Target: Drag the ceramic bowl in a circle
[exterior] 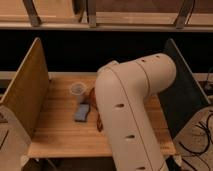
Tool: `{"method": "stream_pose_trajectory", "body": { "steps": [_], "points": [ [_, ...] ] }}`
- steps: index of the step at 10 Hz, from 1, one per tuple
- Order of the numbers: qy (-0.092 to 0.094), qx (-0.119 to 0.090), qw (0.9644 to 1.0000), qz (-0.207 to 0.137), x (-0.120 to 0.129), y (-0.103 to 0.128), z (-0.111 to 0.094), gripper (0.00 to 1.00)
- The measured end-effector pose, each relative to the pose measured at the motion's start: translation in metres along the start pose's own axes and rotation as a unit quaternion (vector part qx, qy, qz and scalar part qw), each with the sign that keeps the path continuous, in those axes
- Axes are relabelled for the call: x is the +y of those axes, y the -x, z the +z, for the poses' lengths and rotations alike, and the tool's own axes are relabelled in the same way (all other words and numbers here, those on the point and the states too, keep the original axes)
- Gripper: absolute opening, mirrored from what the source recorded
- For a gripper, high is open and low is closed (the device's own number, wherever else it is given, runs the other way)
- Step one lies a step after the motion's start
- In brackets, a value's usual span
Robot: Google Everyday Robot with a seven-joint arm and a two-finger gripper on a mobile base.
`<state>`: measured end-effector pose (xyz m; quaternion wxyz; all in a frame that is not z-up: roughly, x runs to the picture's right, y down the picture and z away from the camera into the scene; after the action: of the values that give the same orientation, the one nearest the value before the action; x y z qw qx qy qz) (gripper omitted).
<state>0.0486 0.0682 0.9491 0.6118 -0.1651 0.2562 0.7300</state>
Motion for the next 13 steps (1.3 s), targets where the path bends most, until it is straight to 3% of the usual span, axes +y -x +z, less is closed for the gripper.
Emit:
{"method": "stream_pose_trajectory", "body": {
  "steps": [2,3,5,8,10,13],
  "points": [
    [0.006,0.017,0.9998,-0.005,0.009,-0.002,0.016,0.79],
    [0.006,0.018,0.9998,-0.004,0.012,0.000,0.020,0.72],
    [0.002,-0.001,0.9999,0.014,0.008,0.012,0.013,0.54],
    [-0.006,-0.041,0.9989,0.022,0.010,0.023,-0.012,0.24],
    [-0.013,-0.047,0.9985,0.025,0.007,0.018,-0.016,0.05],
    [-0.031,-0.039,0.9973,0.054,-0.021,0.005,-0.012,0.00]
  ]
}}
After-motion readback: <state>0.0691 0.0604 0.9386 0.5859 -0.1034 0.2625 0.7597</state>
